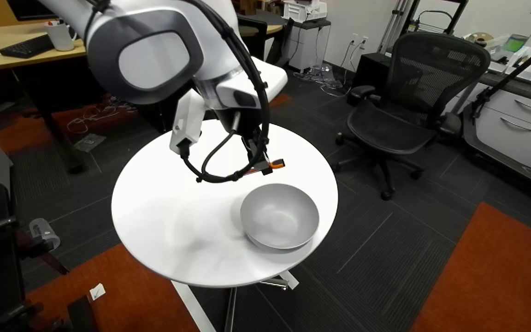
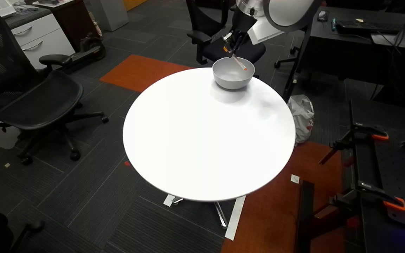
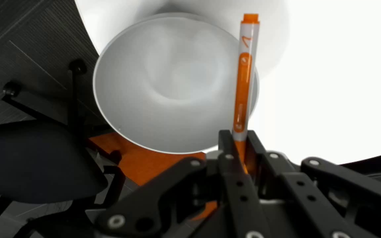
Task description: Remove the orange marker from the grey bowl
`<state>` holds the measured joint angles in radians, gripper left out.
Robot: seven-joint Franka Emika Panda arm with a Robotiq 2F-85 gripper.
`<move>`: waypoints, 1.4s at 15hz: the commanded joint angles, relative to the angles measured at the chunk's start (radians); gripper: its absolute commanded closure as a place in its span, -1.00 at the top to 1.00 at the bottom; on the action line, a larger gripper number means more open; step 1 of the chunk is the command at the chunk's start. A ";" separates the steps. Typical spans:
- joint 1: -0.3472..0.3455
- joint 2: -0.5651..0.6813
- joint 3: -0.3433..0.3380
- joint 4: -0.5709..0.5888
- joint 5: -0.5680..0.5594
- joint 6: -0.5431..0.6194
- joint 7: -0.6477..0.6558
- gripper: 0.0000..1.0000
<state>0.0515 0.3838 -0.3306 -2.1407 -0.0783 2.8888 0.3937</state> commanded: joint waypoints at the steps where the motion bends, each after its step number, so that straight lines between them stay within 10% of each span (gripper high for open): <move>1: 0.121 -0.074 -0.075 -0.085 -0.116 0.043 0.080 -0.94; 21: 0.164 0.143 0.209 0.109 -0.138 -0.147 -0.129 -0.94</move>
<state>0.2198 0.4869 -0.1357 -2.0872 -0.2110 2.7797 0.3120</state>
